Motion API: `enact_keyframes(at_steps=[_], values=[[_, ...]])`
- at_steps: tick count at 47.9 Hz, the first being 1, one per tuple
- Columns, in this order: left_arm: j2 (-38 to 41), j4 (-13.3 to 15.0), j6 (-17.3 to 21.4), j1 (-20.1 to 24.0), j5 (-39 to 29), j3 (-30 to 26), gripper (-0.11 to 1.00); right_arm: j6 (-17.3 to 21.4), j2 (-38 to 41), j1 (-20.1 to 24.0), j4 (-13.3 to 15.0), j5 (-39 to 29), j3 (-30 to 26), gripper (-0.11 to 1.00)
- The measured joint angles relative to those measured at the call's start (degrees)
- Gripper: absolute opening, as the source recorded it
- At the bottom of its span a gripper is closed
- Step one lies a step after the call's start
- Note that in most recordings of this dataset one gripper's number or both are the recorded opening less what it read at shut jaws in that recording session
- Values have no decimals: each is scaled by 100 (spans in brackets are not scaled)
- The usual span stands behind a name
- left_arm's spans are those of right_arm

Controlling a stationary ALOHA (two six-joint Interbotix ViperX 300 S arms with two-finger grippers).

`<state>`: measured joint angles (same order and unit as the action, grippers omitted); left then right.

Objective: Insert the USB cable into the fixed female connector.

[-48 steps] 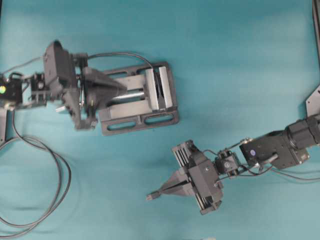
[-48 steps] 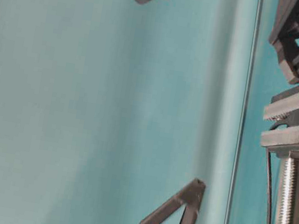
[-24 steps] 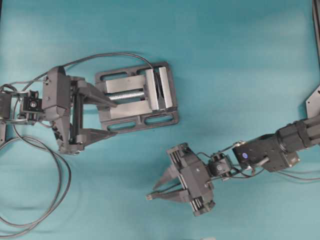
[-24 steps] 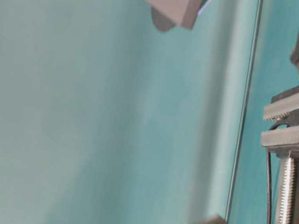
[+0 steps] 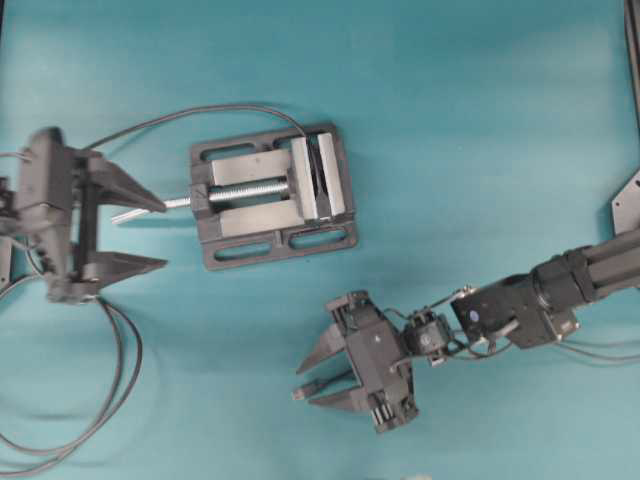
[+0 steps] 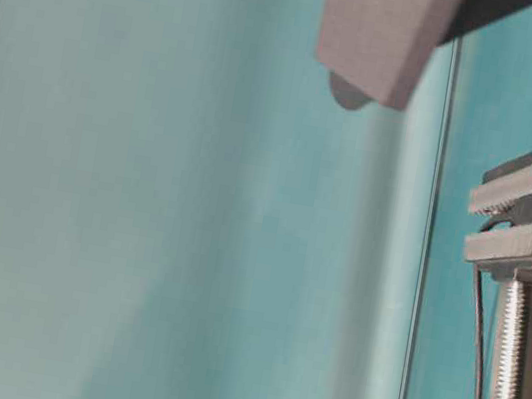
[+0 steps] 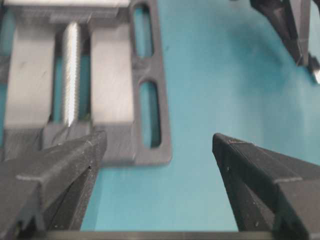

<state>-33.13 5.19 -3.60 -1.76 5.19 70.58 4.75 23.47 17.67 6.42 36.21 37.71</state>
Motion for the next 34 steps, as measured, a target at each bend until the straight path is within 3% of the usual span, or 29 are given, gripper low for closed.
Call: enact_keyframes(at_steps=[13,24,34], values=[[-1143,18,-229,9,-492,439,99,35,26,0,0,0,0,55],[-1538,18,-334,18,-1116,536,99,483,26,35,0,0,79,55],[-1626,18,-404,18,-1151,668,99,510,26,97,0,0,105,55]])
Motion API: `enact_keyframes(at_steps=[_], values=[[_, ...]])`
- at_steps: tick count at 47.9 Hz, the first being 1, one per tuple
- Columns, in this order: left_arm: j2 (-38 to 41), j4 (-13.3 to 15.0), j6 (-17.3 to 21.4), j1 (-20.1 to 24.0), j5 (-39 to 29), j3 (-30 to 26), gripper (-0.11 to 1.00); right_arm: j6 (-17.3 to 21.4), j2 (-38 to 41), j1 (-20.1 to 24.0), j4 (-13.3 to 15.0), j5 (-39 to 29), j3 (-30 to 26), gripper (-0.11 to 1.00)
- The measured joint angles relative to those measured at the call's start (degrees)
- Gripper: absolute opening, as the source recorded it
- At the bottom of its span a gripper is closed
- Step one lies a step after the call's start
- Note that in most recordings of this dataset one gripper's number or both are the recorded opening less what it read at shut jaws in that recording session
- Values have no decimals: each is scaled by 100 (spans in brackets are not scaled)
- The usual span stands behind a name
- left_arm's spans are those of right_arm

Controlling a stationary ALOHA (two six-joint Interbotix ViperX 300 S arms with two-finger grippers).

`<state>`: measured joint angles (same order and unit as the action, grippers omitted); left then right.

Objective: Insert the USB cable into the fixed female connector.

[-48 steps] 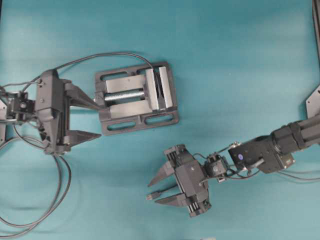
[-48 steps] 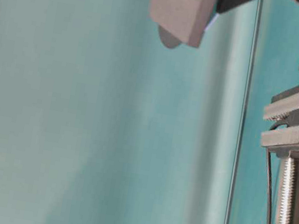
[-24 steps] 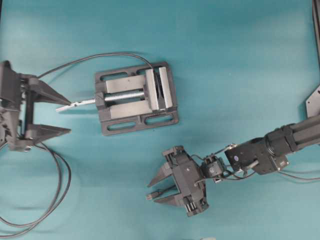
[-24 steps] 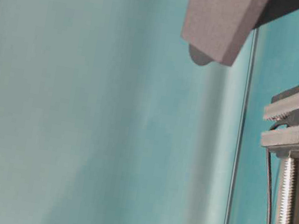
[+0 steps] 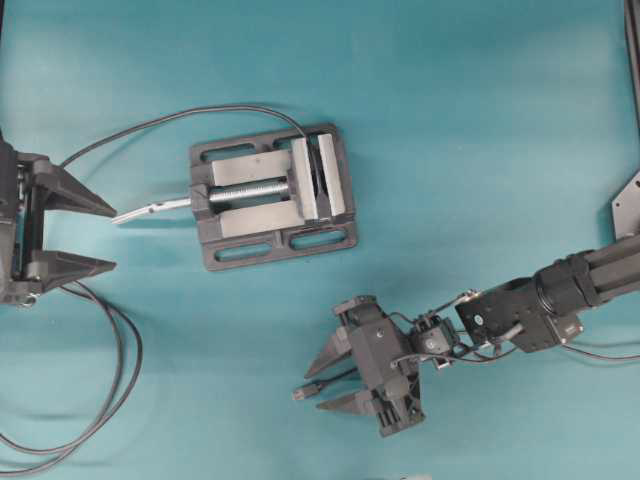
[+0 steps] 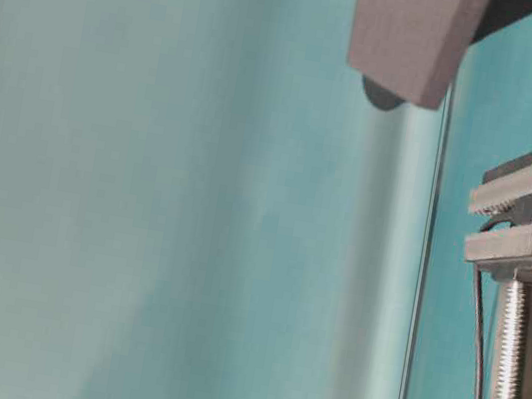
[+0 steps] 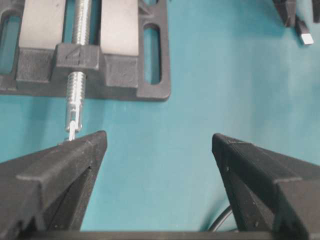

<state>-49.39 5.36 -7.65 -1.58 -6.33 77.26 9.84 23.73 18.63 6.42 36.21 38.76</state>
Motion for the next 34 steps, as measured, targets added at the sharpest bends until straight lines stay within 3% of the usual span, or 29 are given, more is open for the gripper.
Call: enact_keyframes(at_steps=[27,31,34], values=[[0,0,0,70,0,62,99,0,149,70,0,-352,-132,54],[0,0,0,79,0,114,99,9,176,70,0,-352,-141,49],[-9,0,-9,70,0,167,99,9,176,62,-9,-343,-141,39]])
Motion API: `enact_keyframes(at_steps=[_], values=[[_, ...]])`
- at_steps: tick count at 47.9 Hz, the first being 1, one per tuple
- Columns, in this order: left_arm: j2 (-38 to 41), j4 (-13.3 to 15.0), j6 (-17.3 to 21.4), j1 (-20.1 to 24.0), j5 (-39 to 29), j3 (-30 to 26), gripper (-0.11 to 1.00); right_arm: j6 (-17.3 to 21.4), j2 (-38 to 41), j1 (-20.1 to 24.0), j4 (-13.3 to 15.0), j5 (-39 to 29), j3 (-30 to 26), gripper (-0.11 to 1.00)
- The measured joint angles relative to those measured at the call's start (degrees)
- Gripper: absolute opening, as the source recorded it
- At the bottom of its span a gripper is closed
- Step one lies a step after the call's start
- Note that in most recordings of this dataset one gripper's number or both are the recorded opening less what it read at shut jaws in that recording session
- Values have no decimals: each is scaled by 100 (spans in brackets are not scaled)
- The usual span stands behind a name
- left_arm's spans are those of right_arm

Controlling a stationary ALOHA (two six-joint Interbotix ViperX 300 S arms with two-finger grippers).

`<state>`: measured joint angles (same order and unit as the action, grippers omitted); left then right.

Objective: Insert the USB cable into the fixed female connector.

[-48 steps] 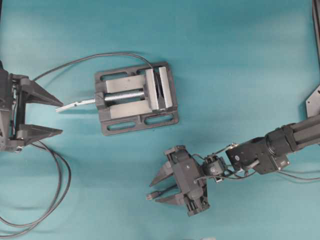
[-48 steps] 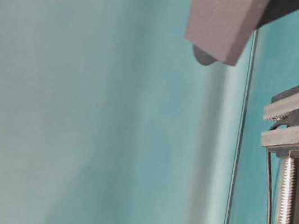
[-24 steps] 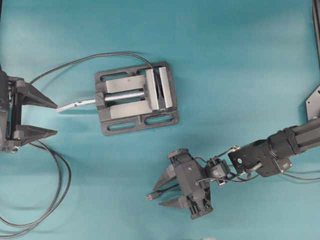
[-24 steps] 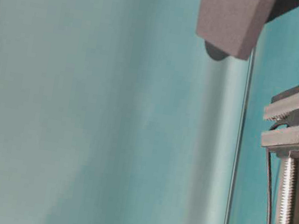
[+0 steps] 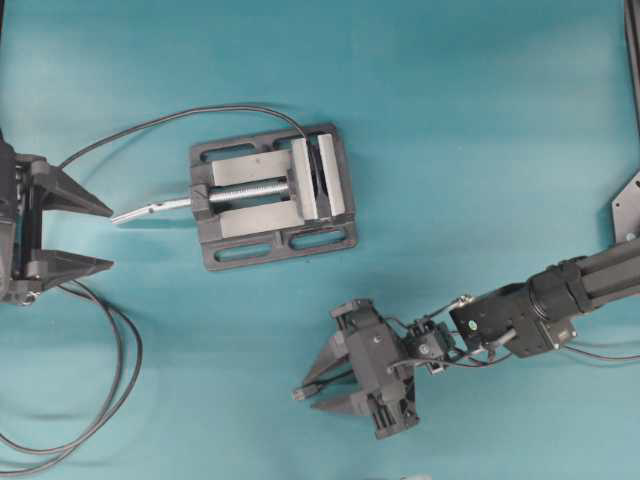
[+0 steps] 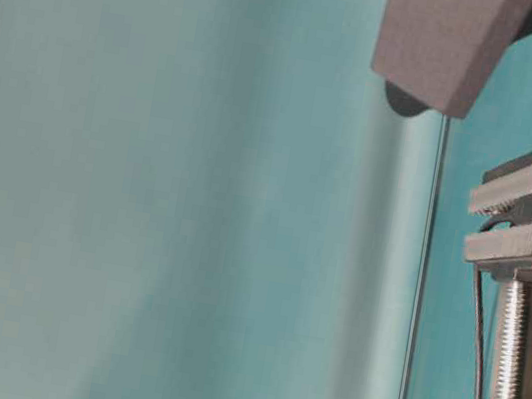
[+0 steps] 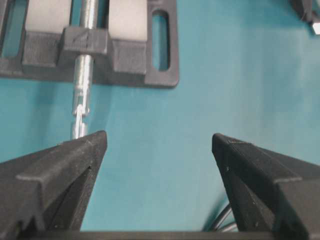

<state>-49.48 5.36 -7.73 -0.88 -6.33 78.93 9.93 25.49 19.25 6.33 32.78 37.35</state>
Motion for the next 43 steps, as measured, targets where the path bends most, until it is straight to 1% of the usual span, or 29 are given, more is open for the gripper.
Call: enact_keyframes(at_steps=[2,4,11,17,23,32,39,43], values=[[0,0,0,0,0,35,99,0,0,-9,-18,-9,9,32],[-9,0,0,9,9,53,99,0,0,-9,-18,0,18,29],[-149,0,-26,9,9,97,99,0,0,-9,-26,-9,18,32],[-343,0,-35,0,35,167,99,0,0,-9,-26,0,26,29],[-571,0,-35,9,35,237,99,9,-9,-9,-26,0,35,22],[-826,0,-141,9,53,343,99,0,-26,-9,-18,9,62,22],[-853,0,-255,0,97,404,99,0,-62,0,-26,18,132,22],[-853,0,-255,9,123,413,99,0,-88,9,-26,44,176,22]])
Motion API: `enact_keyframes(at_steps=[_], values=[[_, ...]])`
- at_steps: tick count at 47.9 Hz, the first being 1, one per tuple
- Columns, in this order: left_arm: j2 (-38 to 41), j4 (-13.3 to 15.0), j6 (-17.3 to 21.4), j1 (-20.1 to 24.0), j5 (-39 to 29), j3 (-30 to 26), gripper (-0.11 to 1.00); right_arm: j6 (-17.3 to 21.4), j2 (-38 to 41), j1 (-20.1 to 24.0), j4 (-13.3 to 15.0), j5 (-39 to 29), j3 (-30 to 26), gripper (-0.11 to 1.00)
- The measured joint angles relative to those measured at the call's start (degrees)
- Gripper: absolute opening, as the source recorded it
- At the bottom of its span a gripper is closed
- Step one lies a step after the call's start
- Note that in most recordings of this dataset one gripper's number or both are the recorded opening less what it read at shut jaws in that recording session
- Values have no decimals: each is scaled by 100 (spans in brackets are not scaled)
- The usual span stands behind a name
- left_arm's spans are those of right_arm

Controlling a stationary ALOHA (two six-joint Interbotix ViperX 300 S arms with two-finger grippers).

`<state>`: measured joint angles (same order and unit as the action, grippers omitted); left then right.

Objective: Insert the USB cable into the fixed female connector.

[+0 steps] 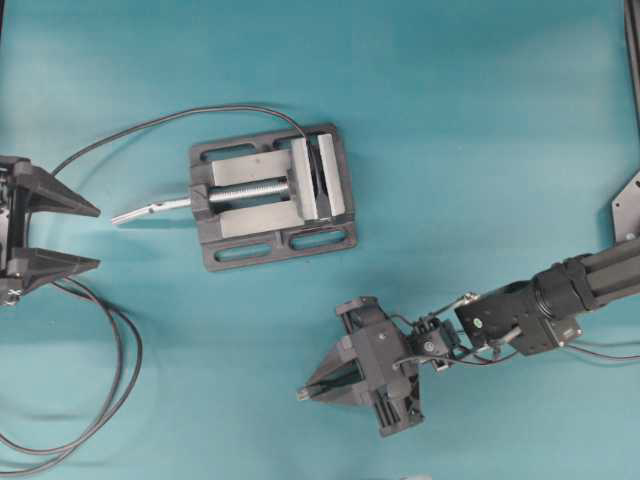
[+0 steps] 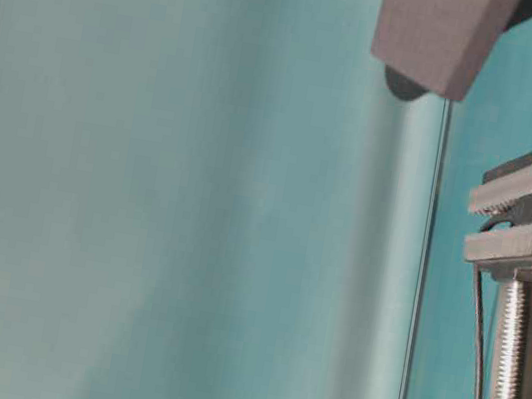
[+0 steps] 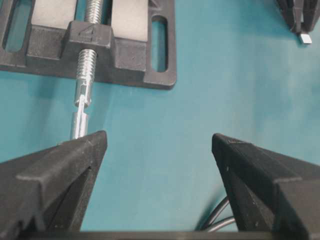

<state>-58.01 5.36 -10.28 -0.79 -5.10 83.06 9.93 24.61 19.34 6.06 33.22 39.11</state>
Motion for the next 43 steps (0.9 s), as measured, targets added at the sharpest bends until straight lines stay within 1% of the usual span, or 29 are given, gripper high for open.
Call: enact_keyframes(at_steps=[9,15,25,29,32,37,43], values=[[0,0,-9,0,9,9,99,-18,0,0,9,132,62,22],[0,0,-53,0,141,123,99,-18,0,-9,0,220,105,22],[-9,0,-545,0,501,545,99,18,0,0,0,237,123,22],[-35,-26,-694,0,492,580,99,18,0,9,-114,237,123,22],[-62,-44,-800,0,422,580,99,9,-9,26,-281,246,123,22],[-97,-53,-896,0,343,615,99,9,-18,70,-554,246,123,22],[-149,-53,-958,0,290,642,99,-18,-62,79,-738,246,167,22]])
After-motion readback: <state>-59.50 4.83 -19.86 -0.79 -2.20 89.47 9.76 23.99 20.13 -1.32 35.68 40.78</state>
